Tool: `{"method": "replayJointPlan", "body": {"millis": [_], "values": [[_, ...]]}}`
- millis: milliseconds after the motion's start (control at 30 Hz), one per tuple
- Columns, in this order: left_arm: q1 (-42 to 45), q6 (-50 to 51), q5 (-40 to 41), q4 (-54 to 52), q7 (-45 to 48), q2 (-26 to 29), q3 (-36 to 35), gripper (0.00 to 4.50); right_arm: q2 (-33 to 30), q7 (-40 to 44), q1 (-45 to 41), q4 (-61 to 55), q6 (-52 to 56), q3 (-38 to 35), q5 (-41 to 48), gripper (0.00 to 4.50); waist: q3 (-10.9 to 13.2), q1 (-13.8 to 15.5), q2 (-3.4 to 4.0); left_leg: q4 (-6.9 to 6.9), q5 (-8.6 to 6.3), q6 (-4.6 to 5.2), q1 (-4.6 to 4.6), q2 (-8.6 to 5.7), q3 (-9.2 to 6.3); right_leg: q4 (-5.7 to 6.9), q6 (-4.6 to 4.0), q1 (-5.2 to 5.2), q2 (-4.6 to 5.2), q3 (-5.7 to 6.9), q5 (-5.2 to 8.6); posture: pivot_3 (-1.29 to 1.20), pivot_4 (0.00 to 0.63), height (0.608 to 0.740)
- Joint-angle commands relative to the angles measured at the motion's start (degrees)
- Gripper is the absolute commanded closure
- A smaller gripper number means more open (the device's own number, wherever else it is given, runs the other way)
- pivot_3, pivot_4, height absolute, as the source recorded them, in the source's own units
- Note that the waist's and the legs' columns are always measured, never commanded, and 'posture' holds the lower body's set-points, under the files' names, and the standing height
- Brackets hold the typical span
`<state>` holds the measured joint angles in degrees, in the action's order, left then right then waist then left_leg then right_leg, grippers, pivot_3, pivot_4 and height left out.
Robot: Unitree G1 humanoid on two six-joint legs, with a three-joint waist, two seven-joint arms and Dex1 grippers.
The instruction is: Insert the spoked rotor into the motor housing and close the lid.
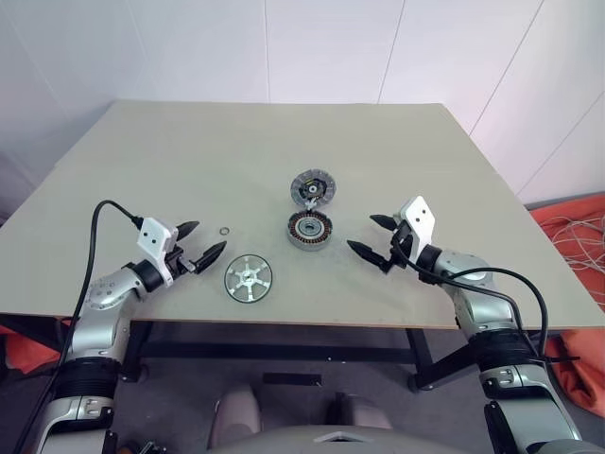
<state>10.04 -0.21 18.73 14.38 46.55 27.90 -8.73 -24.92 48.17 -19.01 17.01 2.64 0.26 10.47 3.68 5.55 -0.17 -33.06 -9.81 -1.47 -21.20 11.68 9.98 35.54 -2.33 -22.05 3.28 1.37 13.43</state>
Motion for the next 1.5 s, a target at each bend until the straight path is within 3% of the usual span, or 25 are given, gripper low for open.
{"method": "replayJointPlan", "body": {"millis": [33,467,767,1000,1167,1500], "values": [[0.57,-0.97,0.12,-2.31,-0.09,0.23,-0.44,0.04,-0.65,0.22,-0.75,-2.19,-0.86,-0.08,0.2,0.0,0.0,0.0,0.0,0.0,0.0,0.0,0.0,0.0,0.0,0.0,0.0,0.0,0.0,0.0,0.0,0.0,0.0,0.74],[0.93,2.68,2.39,-2.64,-0.36,0.34,-1.74,0.04,-0.63,0.38,-0.86,-2.16,-0.52,0.15,-0.05,0.0,0.0,0.0,0.0,0.0,0.0,0.0,0.0,0.0,0.0,0.0,0.0,0.0,0.0,0.0,0.0,0.0,0.0,0.74],[-0.22,35.14,20.04,-15.76,-2.75,3.57,-5.46,0.04,-0.88,0.5,-0.7,-2.4,-0.09,0.41,-0.09,0.0,0.0,-0.04,0.0,0.0,0.0,0.0,0.01,0.0,0.03,0.05,-0.01,-0.02,-0.01,0.0,0.0,0.0,0.0,0.74],[1.97,58.81,32.9,-14.93,-3.38,7.32,-7.5,0.04,-0.83,0.42,-0.6,-2.35,-0.22,0.44,-0.09,0.0,0.0,-0.11,0.01,-0.01,0.0,0.0,0.05,-0.02,0.06,0.08,-0.02,-0.01,-0.01,-0.02,0.01,0.0,0.0,0.74],[5.53,67.31,35.56,-9.58,-6.18,5.88,-8.46,0.04,-0.69,0.21,-0.6,-2.44,-0.24,0.52,-0.09,0.0,0.0,-0.04,0.01,-0.03,0.01,-0.01,0.08,-0.02,0.06,0.08,-0.01,0.05,-0.01,0.0,0.01,0.0,0.0,0.74],[7.17,71.4,32.7,-3.76,-4.5,5.77,-4.29,0.04,-1.21,1.69,0.5,-4.63,2.44,0.31,1.86,0.0,0.0,-0.03,0.01,-0.03,-0.01,0.02,0.06,-0.03,0.03,-0.02,-0.02,0.08,-0.03,0.0,0.01,0.0,0.0,0.74]]}}
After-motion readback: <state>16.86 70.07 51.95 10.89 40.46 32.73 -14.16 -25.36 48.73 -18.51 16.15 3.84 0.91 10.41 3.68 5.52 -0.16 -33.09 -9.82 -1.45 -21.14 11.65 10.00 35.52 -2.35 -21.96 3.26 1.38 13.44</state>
